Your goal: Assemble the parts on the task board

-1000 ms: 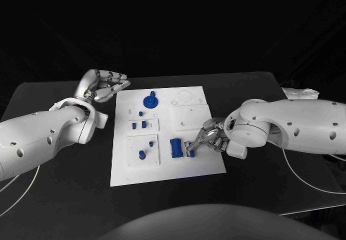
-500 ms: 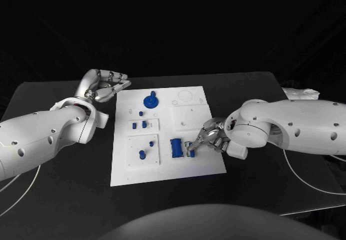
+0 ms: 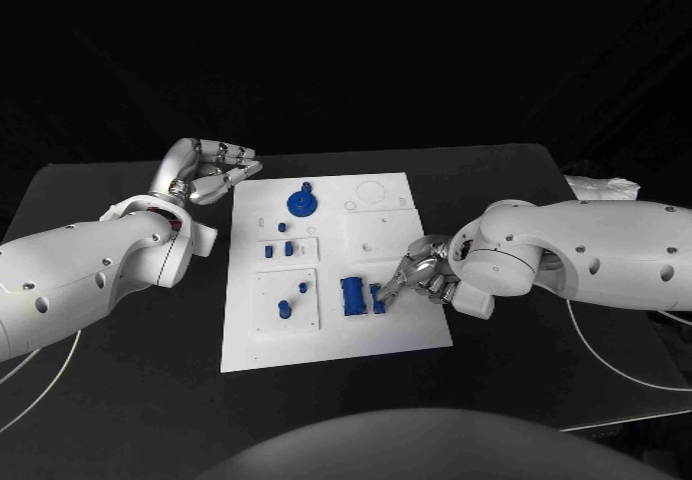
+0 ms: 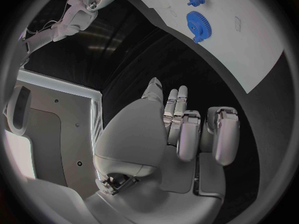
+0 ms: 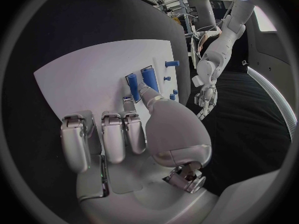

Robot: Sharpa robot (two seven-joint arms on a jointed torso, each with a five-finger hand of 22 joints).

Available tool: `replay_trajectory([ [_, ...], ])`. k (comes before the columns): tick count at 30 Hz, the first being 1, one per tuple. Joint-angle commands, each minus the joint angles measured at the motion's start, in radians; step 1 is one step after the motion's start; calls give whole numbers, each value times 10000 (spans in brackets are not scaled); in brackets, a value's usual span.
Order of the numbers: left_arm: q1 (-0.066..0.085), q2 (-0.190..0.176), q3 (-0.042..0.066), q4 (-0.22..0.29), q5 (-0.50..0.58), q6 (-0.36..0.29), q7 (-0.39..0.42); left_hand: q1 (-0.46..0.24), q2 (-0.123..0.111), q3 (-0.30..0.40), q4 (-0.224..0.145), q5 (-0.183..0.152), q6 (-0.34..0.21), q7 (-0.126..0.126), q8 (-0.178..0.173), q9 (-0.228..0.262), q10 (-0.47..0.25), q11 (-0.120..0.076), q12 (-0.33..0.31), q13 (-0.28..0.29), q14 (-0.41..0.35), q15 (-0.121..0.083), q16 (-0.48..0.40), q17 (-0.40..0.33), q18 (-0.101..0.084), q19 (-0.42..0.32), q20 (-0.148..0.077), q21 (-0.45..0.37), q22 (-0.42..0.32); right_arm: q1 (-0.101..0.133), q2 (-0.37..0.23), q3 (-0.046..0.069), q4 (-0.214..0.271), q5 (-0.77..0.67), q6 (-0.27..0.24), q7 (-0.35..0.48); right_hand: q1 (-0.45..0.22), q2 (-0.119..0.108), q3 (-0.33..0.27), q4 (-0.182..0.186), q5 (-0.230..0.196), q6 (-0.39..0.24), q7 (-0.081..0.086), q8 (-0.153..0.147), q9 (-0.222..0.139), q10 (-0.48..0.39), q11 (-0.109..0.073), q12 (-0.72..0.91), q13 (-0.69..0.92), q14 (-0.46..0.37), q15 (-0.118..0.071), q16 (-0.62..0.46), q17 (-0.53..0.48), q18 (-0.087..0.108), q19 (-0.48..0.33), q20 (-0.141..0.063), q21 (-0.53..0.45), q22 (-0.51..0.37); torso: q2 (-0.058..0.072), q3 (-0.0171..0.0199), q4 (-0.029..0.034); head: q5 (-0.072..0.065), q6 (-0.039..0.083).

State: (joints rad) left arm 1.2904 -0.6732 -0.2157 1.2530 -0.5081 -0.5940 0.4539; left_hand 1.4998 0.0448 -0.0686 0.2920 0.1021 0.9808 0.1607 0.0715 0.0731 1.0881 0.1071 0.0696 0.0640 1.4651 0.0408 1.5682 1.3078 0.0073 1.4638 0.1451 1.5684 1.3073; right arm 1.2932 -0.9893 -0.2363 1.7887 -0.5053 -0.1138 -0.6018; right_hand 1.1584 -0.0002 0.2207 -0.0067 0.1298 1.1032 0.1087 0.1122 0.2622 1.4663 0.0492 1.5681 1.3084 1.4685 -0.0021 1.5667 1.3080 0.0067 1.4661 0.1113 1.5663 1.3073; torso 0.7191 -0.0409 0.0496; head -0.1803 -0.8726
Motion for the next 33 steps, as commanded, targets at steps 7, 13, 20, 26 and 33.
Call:
replay_trajectory([
  [7,7,22,8,24,-32,149,61,13,89,-48,1,47,53,-13,-51,-12,56,1,-11,-3,1057,-22,26,2630,-73,1070,-26,24,2635,-8,25,3,40,-17,-69,130,68,29,-119,26,66,-23,24,0,-10,1045,-50,27,2624,1023,-81,41,2628,-67,1047,-100,45,2635,-3,-1,2,-7,0],
  [13,7,12,8,31,-32,145,58,13,89,-48,1,47,53,-13,-51,-12,56,1,-11,-3,1057,-22,26,2630,-73,1070,-26,24,2635,-8,-132,3,183,-818,-98,185,-114,19,-499,213,-407,294,-160,481,441,1045,-212,27,2624,1023,-203,41,2628,-67,1047,-199,45,2635,8,6,1,11,0],
  [20,7,4,8,28,-32,157,45,13,89,-48,1,47,53,-13,-51,-12,56,1,-11,-3,1057,-22,26,2630,-73,1070,-26,24,2635,-48,-619,2,627,-2654,285,27,-607,-29,-1501,813,-789,245,-503,2062,2188,1045,-504,27,2624,1023,-481,41,2628,-67,1047,-454,45,2635,-1,5,-21,32,0],
  [26,7,27,8,-4,-32,193,39,40,119,-76,3,48,51,-13,-52,-14,56,1,-12,-3,1057,-22,26,2630,-73,1070,-26,24,2635,-119,-900,2,929,-3156,723,-100,-565,317,-2555,1586,-843,-955,-680,4022,4819,1045,-730,27,2624,1023,-651,41,2628,-67,1047,-716,45,2635,-5,14,-15,-28,0],
  [33,6,42,7,-12,-51,201,48,42,121,-79,3,48,50,-12,-52,-14,56,1,-13,-4,1057,-22,26,2630,-73,1070,-26,24,2635,-165,-818,2,1003,-3306,958,-300,-308,535,-2918,1797,-820,-1258,-760,4636,5733,1045,-767,27,2624,1023,-735,41,2628,-67,1047,-746,45,2635,3,5,3,-33,0],
])
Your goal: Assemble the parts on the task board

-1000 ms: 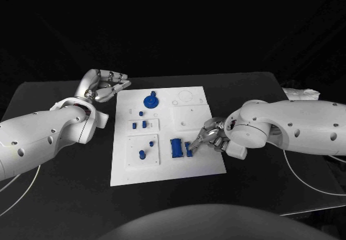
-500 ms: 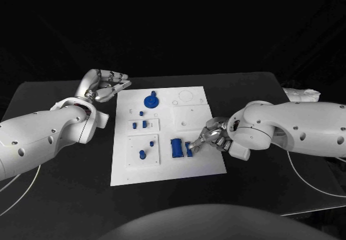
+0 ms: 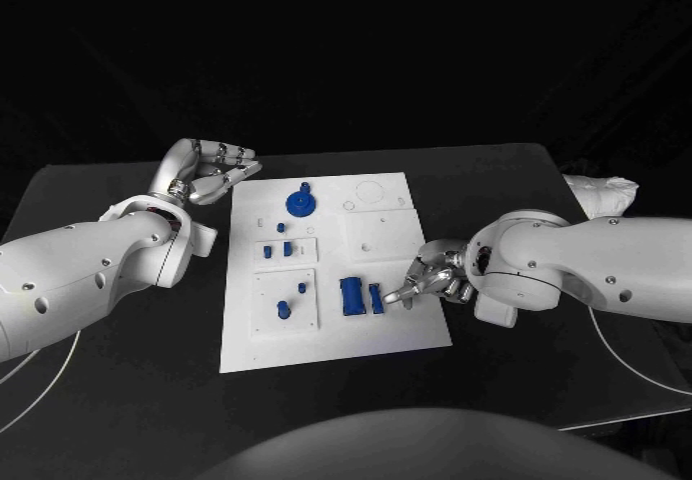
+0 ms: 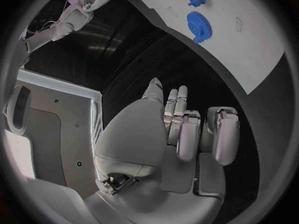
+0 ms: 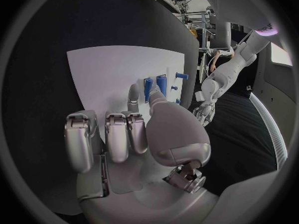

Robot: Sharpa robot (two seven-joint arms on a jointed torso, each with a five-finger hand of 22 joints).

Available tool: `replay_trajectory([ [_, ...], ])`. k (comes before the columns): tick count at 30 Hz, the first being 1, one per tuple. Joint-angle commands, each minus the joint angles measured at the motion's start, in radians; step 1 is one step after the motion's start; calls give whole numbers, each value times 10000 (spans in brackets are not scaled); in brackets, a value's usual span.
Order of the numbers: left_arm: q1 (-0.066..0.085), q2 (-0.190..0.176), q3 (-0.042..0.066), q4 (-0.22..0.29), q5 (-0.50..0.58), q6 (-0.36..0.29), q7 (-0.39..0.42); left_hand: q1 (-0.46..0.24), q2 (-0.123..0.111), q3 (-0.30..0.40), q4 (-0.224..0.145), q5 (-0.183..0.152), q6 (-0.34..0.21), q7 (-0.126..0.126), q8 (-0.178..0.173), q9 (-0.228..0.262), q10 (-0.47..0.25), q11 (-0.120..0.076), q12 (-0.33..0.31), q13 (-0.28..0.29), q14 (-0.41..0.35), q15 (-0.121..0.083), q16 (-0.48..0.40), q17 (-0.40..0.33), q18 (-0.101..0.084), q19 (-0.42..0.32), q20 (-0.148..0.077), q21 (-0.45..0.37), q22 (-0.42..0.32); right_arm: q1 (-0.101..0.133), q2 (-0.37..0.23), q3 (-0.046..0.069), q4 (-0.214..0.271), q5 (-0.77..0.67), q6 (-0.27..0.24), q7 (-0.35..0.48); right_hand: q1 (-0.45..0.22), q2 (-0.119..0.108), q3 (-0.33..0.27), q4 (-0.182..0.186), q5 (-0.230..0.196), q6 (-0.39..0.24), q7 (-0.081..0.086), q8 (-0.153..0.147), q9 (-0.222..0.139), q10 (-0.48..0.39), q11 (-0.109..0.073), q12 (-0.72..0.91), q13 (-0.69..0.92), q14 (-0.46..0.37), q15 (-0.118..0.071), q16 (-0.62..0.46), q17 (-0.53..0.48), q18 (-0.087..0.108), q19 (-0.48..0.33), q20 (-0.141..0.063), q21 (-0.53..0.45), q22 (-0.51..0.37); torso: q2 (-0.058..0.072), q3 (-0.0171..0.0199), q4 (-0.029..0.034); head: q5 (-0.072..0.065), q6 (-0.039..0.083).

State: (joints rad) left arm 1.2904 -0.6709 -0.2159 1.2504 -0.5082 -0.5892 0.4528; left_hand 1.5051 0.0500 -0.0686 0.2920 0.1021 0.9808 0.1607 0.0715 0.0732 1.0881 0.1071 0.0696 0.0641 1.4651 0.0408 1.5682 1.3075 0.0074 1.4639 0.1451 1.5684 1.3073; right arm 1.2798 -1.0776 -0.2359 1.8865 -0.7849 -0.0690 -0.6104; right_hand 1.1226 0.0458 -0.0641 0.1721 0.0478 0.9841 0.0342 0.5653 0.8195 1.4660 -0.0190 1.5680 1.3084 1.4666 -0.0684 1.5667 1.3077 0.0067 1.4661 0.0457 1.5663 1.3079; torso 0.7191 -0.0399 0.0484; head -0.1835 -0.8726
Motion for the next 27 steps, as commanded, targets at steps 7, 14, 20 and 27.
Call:
replay_trajectory([
  [7,6,-2,10,24,-71,77,90,-11,69,-79,3,48,50,-12,-52,-15,56,1,-13,-4,1057,-22,26,2633,-74,1069,-26,24,2635,-172,268,-2,-28,-574,620,-291,149,175,-243,94,2,-182,-46,344,564,1048,-115,27,2624,1042,-97,41,2631,-67,1047,-118,45,2629,0,-19,17,-3,0],
  [14,7,28,8,10,-75,112,68,-11,69,-79,3,48,50,-12,-52,-15,56,1,-13,-4,1057,-22,26,2633,-74,1069,-26,24,2635,-225,372,-2,-61,-578,633,-269,177,175,-325,120,2,-243,-49,389,682,1048,-121,27,2624,1042,-104,41,2631,-67,1047,-126,45,2629,4,-2,18,20,0],
  [20,7,19,8,17,-76,113,72,-6,74,-88,3,48,47,-10,-54,-16,52,3,-15,-5,1057,-22,26,2633,-74,1069,-26,24,2635,-244,592,-1,-173,-572,591,-225,179,174,-353,132,3,-274,-46,388,711,1048,-119,27,2624,1042,-105,41,2631,-67,1047,-128,45,2629,2,3,-4,25,0],
  [27,7,17,8,28,-76,116,72,-6,74,-88,3,48,47,-10,-54,-16,52,3,-15,-5,1057,-22,26,2633,-74,1069,-26,24,2635,-284,767,-1,-326,-566,408,-203,196,221,-358,146,5,-294,-47,390,742,1048,-120,27,2624,1042,-105,41,2631,-67,1047,-129,45,2629,9,-8,18,26,0],
])
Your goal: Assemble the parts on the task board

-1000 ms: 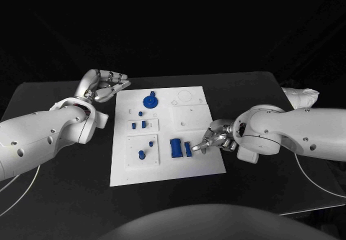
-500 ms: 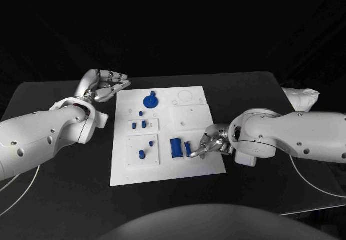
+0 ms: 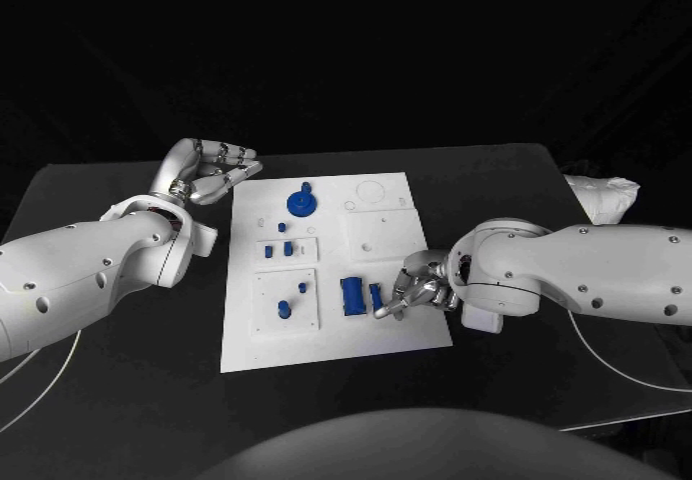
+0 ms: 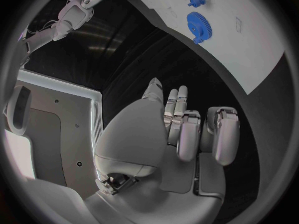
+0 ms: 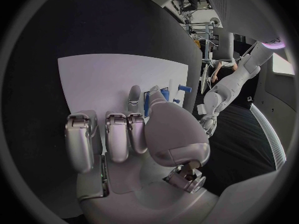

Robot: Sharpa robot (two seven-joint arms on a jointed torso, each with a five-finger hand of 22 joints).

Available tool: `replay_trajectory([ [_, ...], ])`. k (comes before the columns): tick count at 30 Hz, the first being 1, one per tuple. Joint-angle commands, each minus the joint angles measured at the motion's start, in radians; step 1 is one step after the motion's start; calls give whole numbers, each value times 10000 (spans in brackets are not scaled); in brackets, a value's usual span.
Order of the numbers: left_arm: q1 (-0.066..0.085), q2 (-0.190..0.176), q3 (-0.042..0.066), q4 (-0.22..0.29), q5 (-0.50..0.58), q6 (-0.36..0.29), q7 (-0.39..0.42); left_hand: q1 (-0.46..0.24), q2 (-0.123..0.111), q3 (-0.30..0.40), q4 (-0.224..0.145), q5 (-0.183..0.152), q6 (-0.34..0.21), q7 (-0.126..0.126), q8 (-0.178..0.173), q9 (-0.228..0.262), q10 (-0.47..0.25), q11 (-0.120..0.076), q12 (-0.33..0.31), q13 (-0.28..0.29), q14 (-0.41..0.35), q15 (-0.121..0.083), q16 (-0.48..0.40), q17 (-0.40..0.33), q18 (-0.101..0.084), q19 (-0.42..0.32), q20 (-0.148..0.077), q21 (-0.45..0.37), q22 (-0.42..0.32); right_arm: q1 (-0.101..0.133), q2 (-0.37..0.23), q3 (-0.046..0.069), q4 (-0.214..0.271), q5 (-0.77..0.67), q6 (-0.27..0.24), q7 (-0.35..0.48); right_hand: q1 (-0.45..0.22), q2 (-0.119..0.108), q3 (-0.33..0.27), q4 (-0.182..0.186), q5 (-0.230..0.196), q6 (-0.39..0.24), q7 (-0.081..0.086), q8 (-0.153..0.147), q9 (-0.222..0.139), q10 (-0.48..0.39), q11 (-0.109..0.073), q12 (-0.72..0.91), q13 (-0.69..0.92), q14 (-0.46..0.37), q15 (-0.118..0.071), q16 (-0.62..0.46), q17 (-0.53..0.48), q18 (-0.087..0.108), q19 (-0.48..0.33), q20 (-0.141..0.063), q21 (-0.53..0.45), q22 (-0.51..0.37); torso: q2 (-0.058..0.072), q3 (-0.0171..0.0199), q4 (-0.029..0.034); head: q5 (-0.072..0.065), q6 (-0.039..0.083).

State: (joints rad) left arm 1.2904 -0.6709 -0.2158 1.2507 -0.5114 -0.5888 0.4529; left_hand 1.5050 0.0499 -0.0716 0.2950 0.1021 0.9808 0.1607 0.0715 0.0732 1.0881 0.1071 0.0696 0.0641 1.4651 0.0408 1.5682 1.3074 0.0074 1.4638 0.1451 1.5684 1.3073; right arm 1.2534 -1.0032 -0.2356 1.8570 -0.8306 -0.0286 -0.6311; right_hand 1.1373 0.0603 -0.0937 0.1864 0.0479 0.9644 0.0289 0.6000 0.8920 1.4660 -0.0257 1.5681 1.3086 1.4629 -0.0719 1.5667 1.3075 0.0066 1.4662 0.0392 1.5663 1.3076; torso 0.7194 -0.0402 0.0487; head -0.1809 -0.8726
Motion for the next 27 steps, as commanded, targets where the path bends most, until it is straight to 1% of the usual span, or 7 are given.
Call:
replay_trajectory([
  [1,7,16,8,27,-44,113,71,-5,74,-58,-27,48,47,-11,-54,-16,52,2,-15,-5,1057,-21,26,2634,-74,1069,-26,24,2635,-23,28,-4,-39,-107,-29,11,49,76,-62,3,4,-97,6,43,17,1048,-52,27,2622,1078,-70,41,2633,-66,1046,-64,45,2632,7,-9,15,2,0],
  [6,7,11,8,24,-44,108,68,-5,74,-58,-27,48,47,-11,-54,-16,52,2,-15,-5,1057,-21,26,2634,-74,1069,-26,24,2635,-30,40,-4,-75,-89,-108,24,66,98,-63,4,7,-103,4,47,36,1048,-53,27,2622,1078,-71,41,2633,-66,1046,-64,45,2632,-6,-8,-6,6,0],
  [9,7,11,8,19,-44,109,64,-5,74,-58,-27,48,47,-11,-54,-16,52,2,-15,-5,1057,-21,26,2634,-74,1069,-26,24,2635,-32,49,-4,-96,-83,-120,17,76,106,-63,2,7,-106,4,48,44,1048,-53,27,2622,1078,-71,41,2633,-66,1046,-64,45,2632,-7,-13,-2,-24,0],
  [13,7,11,8,27,-45,113,65,-5,74,-58,-27,48,47,-11,-54,-16,52,2,-15,-5,1057,-21,26,2634,-74,1069,-26,24,2635,-33,64,-4,-123,-79,-147,12,113,132,-62,-6,8,-115,1,53,71,1048,-55,27,2622,1078,-71,41,2633,-66,1046,-65,45,2632,-2,-2,14,-13,0],
  [19,7,-1,8,35,-45,107,60,-5,74,-58,-27,48,47,-11,-54,-16,52,2,-15,-5,1057,-21,26,2634,-74,1069,-26,24,2635,-34,75,-4,-143,-78,-212,26,130,137,-64,-12,8,-119,1,54,82,1048,-56,27,2622,1078,-72,41,2633,-66,1046,-66,45,2632,-5,-8,5,-21,0],
  [24,7,-5,8,40,-46,105,61,-5,74,-58,-27,48,47,-11,-54,-16,52,2,-15,-5,1057,-21,26,2634,-74,1069,-26,24,2635,-34,87,-4,-181,-81,-249,30,169,149,-67,-27,9,-128,0,57,107,1048,-57,27,2622,1078,-73,41,2633,-66,1046,-66,45,2632,-4,-6,5,-26,0],
  [27,7,1,8,42,-48,113,64,-5,74,-58,-27,48,47,-11,-54,-16,52,2,-15,-5,1057,-21,26,2634,-74,1069,-26,24,2635,-34,93,-4,-189,-82,-267,24,257,180,-60,-66,9,-142,-3,65,153,1048,-59,27,2622,1078,-75,41,2633,-66,1046,-68,45,2632,-7,-8,8,-61,0],
])
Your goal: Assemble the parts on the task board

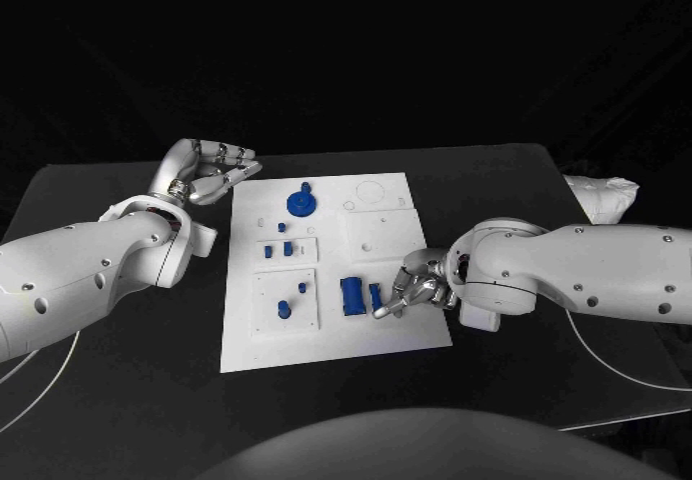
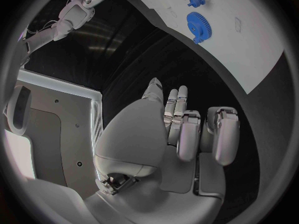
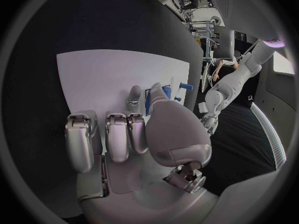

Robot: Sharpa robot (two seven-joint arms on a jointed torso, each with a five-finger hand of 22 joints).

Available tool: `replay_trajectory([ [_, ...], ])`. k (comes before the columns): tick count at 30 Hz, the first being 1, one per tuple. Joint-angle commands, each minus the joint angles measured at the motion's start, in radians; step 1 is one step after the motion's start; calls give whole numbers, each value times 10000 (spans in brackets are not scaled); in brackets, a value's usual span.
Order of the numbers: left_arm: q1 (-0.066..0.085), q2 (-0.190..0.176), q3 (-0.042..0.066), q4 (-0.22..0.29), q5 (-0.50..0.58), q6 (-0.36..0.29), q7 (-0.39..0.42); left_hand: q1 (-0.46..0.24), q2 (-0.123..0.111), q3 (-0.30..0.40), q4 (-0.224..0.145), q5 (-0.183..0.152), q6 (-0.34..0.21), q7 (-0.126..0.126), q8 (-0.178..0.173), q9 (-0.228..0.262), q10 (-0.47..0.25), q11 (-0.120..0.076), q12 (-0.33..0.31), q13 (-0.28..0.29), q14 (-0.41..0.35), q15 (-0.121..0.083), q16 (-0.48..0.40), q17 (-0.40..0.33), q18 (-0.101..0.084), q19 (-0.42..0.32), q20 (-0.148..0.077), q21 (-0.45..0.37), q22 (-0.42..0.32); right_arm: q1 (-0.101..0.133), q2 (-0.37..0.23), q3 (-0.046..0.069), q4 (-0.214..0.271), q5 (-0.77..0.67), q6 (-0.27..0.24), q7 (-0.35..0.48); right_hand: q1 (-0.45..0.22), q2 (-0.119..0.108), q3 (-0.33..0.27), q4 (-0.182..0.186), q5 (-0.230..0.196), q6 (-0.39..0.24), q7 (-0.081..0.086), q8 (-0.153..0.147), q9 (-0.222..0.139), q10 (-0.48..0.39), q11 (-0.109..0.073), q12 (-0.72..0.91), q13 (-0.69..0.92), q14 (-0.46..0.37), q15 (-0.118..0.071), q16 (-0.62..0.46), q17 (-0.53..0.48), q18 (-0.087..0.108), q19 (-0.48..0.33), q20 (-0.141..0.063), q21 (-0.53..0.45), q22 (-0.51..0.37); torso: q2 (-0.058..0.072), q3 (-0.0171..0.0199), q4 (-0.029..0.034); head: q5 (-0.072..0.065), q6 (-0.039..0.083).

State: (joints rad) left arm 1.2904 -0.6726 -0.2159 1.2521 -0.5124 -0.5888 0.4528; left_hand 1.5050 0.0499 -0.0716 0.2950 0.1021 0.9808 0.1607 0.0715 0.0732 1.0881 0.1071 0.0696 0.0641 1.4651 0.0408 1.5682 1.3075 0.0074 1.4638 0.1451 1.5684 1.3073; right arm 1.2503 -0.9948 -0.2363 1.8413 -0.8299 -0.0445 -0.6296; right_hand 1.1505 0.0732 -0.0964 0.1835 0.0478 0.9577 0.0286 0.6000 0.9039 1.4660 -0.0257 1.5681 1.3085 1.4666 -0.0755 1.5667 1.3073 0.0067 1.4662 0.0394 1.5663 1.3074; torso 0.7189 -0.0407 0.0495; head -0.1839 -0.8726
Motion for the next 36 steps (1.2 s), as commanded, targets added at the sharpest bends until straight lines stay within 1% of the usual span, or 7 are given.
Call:
replay_trajectory([
  [1,7,18,8,27,-38,112,64,-5,75,-58,-27,48,47,-11,-54,-16,52,2,-15,-5,1057,-21,26,2633,-74,1070,-26,24,2635,-3,13,2,-35,-90,-102,5,159,64,-30,-52,9,-79,-2,68,52,1048,-60,27,2623,1042,-39,41,2635,-67,1046,-71,45,2634,3,-4,-1,-37,0],
  [9,7,17,8,19,-40,111,59,-5,75,-58,-27,48,47,-11,-54,-16,52,2,-15,-5,1057,-21,26,2633,-74,1070,-26,24,2635,-4,18,2,-51,-99,-75,-40,448,155,4,-186,4,-102,-23,82,180,1048,-77,27,2623,1042,-52,41,2635,-67,1046,-81,45,2634,6,0,1,-33,0],
  [17,7,20,8,12,-41,110,57,-5,75,-58,-27,48,47,-11,-54,-16,52,2,-15,-5,1057,-21,26,2633,-74,1070,-26,24,2635,-4,20,2,-61,-102,-115,-19,467,168,6,-192,3,-102,-24,82,190,1048,-79,27,2623,1042,-54,41,2635,-67,1046,-83,45,2634,7,6,-6,-31,0],
  [25,7,34,8,4,-41,115,56,-5,75,-58,-27,48,47,-11,-54,-16,52,2,-15,-5,1057,-21,26,2633,-74,1070,-26,24,2635,-4,54,2,-77,-104,-116,-40,482,186,11,-194,2,-103,-25,82,199,1048,-81,27,2623,1042,-55,41,2635,-67,1046,-84,45,2634,8,-2,-2,-52,0],
  [29,7,40,8,1,-41,116,56,-5,75,-58,-27,48,47,-11,-54,-16,52,2,-15,-5,1057,-21,26,2633,-74,1070,-26,24,2635,-4,71,2,-84,-112,-101,-69,517,208,18,-206,4,-110,-28,77,213,1048,-83,27,2623,1042,-58,41,2635,-67,1046,-86,45,2634,6,4,-8,-48,0],
  [31,7,43,8,3,-41,119,55,-5,75,-58,-27,48,47,-11,-54,-16,52,2,-15,-5,1057,-21,26,2633,-74,1070,-26,24,2635,-4,76,2,-94,-121,-96,-86,523,212,19,-209,4,-111,-29,77,215,1048,-84,27,2623,1042,-58,41,2635,-67,1046,-87,45,2634,5,-4,-3,-54,0],
  [36,7,45,8,0,-41,119,54,-5,75,-58,-27,48,47,-11,-54,-16,52,2,-15,-5,1057,-21,26,2633,-74,1070,-26,24,2635,-4,75,2,-112,-146,-100,-120,539,219,22,-215,4,-113,-30,75,221,1048,-85,27,2623,1042,-59,41,2635,-67,1046,-88,45,2634,6,7,2,-38,0],
])
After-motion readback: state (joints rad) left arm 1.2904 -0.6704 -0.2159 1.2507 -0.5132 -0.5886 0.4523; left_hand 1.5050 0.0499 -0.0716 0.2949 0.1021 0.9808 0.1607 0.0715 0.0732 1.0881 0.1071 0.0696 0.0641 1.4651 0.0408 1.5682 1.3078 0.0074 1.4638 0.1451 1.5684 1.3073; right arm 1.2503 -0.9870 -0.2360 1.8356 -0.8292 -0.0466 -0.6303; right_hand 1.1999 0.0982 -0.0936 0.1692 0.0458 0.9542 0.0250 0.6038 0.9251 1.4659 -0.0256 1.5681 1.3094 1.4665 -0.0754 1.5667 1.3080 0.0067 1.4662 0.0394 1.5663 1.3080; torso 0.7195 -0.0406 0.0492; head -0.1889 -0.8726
